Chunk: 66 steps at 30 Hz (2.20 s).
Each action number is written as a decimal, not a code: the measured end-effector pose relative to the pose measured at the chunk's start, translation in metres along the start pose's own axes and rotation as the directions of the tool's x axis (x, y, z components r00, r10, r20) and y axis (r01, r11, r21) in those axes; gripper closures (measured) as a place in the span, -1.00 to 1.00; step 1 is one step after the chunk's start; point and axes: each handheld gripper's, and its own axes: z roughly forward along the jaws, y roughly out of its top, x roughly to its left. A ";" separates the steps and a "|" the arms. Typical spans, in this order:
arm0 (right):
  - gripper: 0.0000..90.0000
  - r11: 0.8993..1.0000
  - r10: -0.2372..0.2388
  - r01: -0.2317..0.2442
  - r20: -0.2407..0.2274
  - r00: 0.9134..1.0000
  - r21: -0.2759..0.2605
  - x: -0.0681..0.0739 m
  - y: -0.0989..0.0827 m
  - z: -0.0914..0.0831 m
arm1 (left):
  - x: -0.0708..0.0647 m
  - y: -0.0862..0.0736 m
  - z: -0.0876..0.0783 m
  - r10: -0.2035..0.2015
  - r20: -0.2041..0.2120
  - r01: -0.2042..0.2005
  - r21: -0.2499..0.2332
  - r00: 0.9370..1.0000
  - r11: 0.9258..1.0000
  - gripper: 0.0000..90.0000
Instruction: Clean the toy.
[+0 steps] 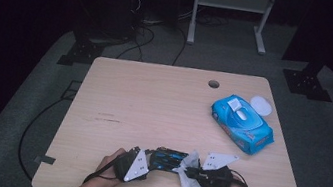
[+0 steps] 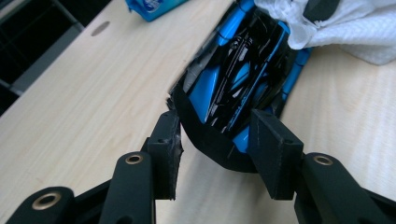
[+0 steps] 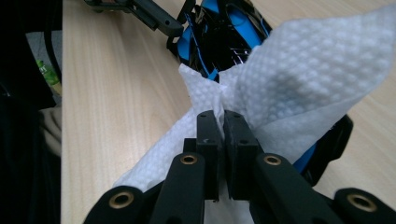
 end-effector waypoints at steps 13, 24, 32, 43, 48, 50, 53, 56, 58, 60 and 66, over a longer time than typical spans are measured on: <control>0.88 0.998 -0.001 0.001 0.001 1.000 0.061 0.003 -0.004 0.009 | 0.004 -0.005 -0.012 -0.089 0.099 0.093 -0.032 0.991 0.995 0.20; 0.88 0.998 0.027 -0.027 0.001 1.000 0.049 -0.002 -0.004 0.007 | 0.024 0.000 0.016 -0.213 0.244 0.221 -0.005 0.946 0.975 -0.34; 0.88 0.996 0.088 -0.088 0.015 0.996 -0.009 -0.017 -0.001 0.002 | 0.029 0.001 0.026 -0.186 0.234 0.200 -0.037 0.954 0.979 0.19; 0.88 0.978 0.180 -0.177 0.021 0.983 -0.109 -0.046 0.017 -0.005 | 0.059 -0.009 0.038 -0.266 0.177 0.277 -0.041 0.948 0.960 0.29; 0.88 0.976 0.126 -0.118 0.034 0.991 -0.181 -0.045 0.054 -0.004 | 0.059 -0.010 0.038 -0.270 0.165 0.282 -0.050 0.949 0.958 0.29; 0.88 0.973 0.115 -0.108 0.023 0.993 -0.206 -0.043 0.069 0.002 | 0.059 -0.010 0.039 -0.277 0.159 0.288 -0.051 0.948 0.956 0.29; 0.88 0.976 0.082 -0.079 0.004 0.997 -0.201 -0.038 0.087 0.021 | 0.060 -0.012 0.038 -0.281 0.155 0.292 -0.050 0.947 0.955 0.29; 0.88 0.981 0.068 -0.070 -0.017 0.998 -0.180 -0.035 0.097 0.043 | 0.062 -0.014 0.036 -0.281 0.156 0.292 -0.051 0.947 0.955 0.29; 0.88 0.986 0.061 -0.064 -0.021 0.998 -0.156 -0.034 0.099 0.056 | 0.063 -0.016 0.035 -0.282 0.153 0.292 -0.047 0.947 0.955 0.29; 0.88 0.990 0.057 -0.058 -0.010 0.998 -0.131 -0.035 0.099 0.065 | 0.065 -0.018 0.034 -0.296 0.146 0.305 -0.047 0.944 0.951 0.29; 0.88 0.990 0.059 -0.052 0.047 0.997 -0.134 -0.046 0.095 0.065 | 0.067 -0.020 0.033 -0.307 0.144 0.316 -0.046 0.941 0.948 0.28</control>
